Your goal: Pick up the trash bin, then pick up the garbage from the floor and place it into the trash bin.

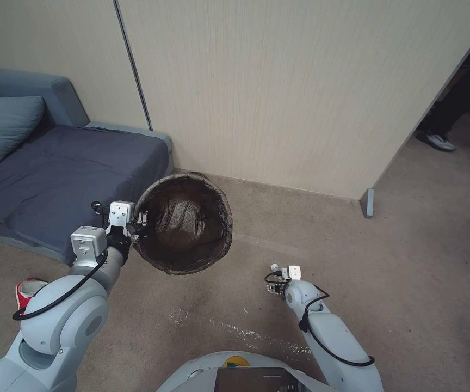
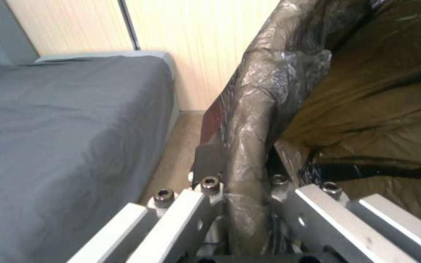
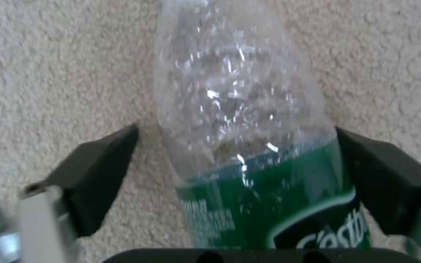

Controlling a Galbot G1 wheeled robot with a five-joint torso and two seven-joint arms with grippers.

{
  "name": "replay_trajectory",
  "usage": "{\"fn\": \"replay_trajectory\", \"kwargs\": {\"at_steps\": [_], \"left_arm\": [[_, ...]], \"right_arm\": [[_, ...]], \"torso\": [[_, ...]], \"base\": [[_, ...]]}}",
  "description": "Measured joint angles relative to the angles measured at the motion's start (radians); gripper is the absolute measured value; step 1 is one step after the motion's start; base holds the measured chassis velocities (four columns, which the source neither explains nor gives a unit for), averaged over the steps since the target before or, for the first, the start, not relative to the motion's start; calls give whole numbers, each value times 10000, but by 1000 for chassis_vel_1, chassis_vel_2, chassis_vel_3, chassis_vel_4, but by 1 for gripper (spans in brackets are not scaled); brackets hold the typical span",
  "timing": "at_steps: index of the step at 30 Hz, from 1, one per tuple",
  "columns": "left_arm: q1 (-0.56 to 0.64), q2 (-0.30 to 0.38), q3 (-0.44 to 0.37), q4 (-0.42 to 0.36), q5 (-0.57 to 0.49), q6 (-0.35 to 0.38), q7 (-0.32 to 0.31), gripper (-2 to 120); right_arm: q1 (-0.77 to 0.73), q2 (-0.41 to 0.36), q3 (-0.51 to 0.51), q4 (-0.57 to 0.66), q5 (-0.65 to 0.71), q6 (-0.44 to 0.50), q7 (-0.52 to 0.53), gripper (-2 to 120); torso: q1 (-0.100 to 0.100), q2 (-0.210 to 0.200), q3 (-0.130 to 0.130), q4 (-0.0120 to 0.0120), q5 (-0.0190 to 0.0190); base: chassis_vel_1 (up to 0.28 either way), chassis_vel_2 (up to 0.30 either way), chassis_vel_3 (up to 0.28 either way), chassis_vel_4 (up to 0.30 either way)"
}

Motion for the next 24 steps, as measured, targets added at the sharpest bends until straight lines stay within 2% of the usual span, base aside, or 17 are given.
{"fn": "replay_trajectory", "kwargs": {"at_steps": [12,16,24], "left_arm": [[-103,6,22,0,1,0,5,0],[-148,20,39,0,-3,0,4,0],[-185,81,-5,-1,-26,0,-2,0]], "right_arm": [[-313,-48,112,252,-107,21,-159,61],[-370,-58,109,325,-102,17,-160,48],[-514,-91,150,509,-102,6,-81,35]], "torso": [[0,0,0,4,6],[0,0,1,6,12],[0,-1,2,2,6]], "base": [[0,0,0,0],[0,0,0,0],[0,0,0,0]]}}
